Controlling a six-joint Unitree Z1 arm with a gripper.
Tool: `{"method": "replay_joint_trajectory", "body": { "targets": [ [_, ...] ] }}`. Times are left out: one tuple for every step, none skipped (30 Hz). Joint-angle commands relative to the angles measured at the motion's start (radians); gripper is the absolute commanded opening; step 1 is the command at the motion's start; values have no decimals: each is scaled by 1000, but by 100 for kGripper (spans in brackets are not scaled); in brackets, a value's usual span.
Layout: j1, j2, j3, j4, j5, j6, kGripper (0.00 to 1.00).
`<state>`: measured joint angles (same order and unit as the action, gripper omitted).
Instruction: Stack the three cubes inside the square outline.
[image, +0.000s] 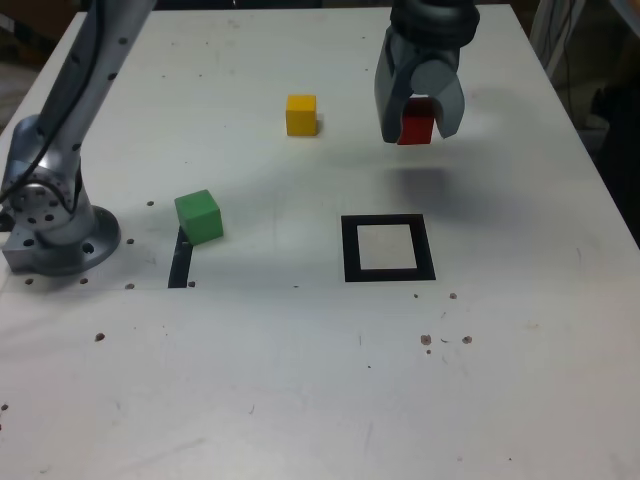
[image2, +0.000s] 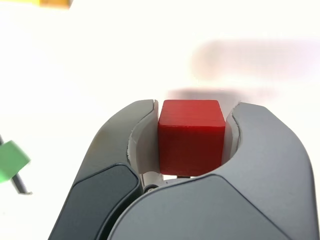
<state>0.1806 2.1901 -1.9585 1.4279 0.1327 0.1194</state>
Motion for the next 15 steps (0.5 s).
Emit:
{"method": "replay_joint_trajectory", "body": {
  "targets": [
    [-38, -21, 16, 12, -3, -5, 30],
    [-60, -30, 32, 12, -8, -8, 30],
    [-82, -39, 54, 6, -13, -12, 31],
    [-105, -49, 82, -7, -18, -19, 31],
    [-126, -60, 115, -24, -23, -27, 31],
    [-145, -72, 150, -45, -28, -37, 31],
    [-162, -84, 188, -68, -33, -47, 31],
    [-178, -97, 226, -91, -36, -60, 31],
    [-190, -109, 261, -113, -39, -72, 31],
    [-201, -120, 291, -132, -44, -82, 31],
    [-211, -129, 315, -147, -49, -92, 31],
    [-220, -138, 335, -158, -54, -102, 30],
    [-228, -146, 350, -166, -58, -112, 30],
    [-236, -153, 362, -172, -62, -121, 30],
    [-244, -159, 373, -176, -65, -129, 30]
  ]
}}
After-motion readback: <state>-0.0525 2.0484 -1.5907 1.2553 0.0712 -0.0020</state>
